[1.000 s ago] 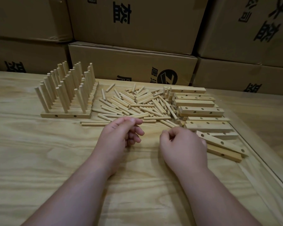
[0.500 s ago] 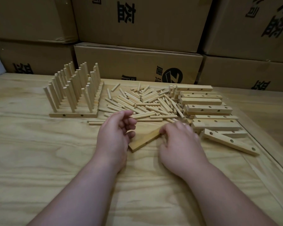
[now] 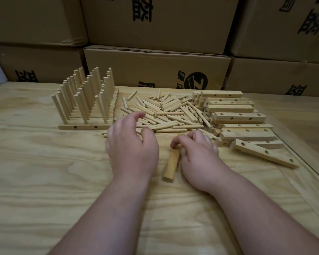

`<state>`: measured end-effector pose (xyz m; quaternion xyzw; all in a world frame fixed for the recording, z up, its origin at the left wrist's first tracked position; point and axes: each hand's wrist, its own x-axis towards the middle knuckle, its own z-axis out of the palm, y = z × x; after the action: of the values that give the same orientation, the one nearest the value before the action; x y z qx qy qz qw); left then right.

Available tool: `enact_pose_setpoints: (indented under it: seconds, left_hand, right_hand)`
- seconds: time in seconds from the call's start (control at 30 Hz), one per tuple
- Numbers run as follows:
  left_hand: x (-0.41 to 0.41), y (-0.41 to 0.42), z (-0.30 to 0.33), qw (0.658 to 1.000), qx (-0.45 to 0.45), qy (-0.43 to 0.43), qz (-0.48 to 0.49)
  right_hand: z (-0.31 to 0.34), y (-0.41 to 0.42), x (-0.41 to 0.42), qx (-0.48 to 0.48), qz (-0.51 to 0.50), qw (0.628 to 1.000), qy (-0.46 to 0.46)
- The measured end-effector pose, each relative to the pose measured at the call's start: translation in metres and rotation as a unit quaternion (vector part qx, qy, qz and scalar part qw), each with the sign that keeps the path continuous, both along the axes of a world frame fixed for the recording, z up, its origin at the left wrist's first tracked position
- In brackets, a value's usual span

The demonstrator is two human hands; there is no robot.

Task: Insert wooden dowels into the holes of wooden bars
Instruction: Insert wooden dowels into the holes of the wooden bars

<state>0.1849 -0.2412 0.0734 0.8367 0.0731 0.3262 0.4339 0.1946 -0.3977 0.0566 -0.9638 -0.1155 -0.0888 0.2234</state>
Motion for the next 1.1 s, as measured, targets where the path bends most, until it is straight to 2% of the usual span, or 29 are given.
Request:
enact_pose_setpoints:
  seconds: [0.07, 0.1, 0.13, 0.2, 0.3, 0.4, 0.47, 0.57, 0.67, 0.73, 0.8, 0.83, 0.9, 0.93, 1.0, 1.1]
  left_hand:
    - [0.003, 0.004, 0.0, 0.979, 0.077, 0.187, 0.017]
    - [0.005, 0.004, -0.001, 0.959, 0.106, 0.262, 0.003]
    - [0.007, 0.003, -0.004, 0.945, 0.127, 0.301, -0.014]
    - [0.008, 0.001, -0.007, 0.937, 0.151, 0.313, -0.038]
    - [0.01, 0.002, -0.008, 0.941, 0.165, 0.287, -0.069]
    - [0.007, 0.0, -0.009, 0.958, 0.133, 0.225, -0.113]
    - [0.008, 0.0, -0.009, 0.97, 0.102, 0.192, -0.109]
    - [0.011, 0.001, -0.009, 0.967, 0.101, 0.22, -0.073]
    - [0.013, 0.0, -0.01, 0.958, 0.099, 0.252, -0.09]
    - [0.012, 0.001, -0.009, 0.97, 0.031, 0.219, -0.099]
    - [0.01, 0.002, -0.005, 0.981, -0.109, 0.128, -0.101]
    - [0.008, 0.002, -0.002, 0.973, -0.194, 0.068, -0.109]
    - [0.004, 0.001, 0.004, 0.924, -0.355, -0.034, -0.138]
    - [0.002, 0.0, 0.006, 0.899, -0.404, -0.054, -0.16]
    - [0.001, -0.004, 0.006, 0.877, -0.425, -0.041, -0.22]
    - [0.002, -0.014, 0.002, 0.888, -0.379, 0.016, -0.261]
  right_hand:
    - [-0.001, -0.002, 0.0, 0.014, -0.012, 1.0, -0.001]
    - [0.0, -0.002, 0.001, 0.017, -0.015, 1.0, -0.004]
    - [0.0, -0.003, 0.001, 0.019, -0.017, 1.0, -0.006]
    - [0.0, -0.003, 0.001, 0.025, -0.019, 0.999, -0.008]
    - [0.0, -0.003, 0.002, 0.036, -0.021, 0.999, -0.008]
    - [0.001, -0.005, 0.004, 0.025, -0.013, 1.0, -0.005]
    - [0.003, -0.007, 0.005, 0.006, 0.001, 1.0, 0.004]
    - [0.007, -0.009, 0.004, -0.018, 0.041, 0.999, 0.022]
    - [0.01, -0.011, 0.002, -0.013, 0.081, 0.996, 0.03]
    - [0.013, -0.013, 0.003, 0.01, 0.1, 0.994, 0.034]
    - [0.014, -0.015, 0.004, 0.052, 0.11, 0.992, 0.032]
    - [0.015, -0.015, 0.004, 0.08, 0.109, 0.99, 0.029]
    - [0.016, -0.015, 0.005, 0.152, 0.093, 0.984, 0.023]
    - [0.016, -0.014, 0.006, 0.193, 0.081, 0.978, 0.019]
    - [0.017, -0.012, 0.007, 0.274, 0.059, 0.96, 0.012]
    - [0.016, -0.01, 0.01, 0.305, 0.065, 0.95, 0.0]
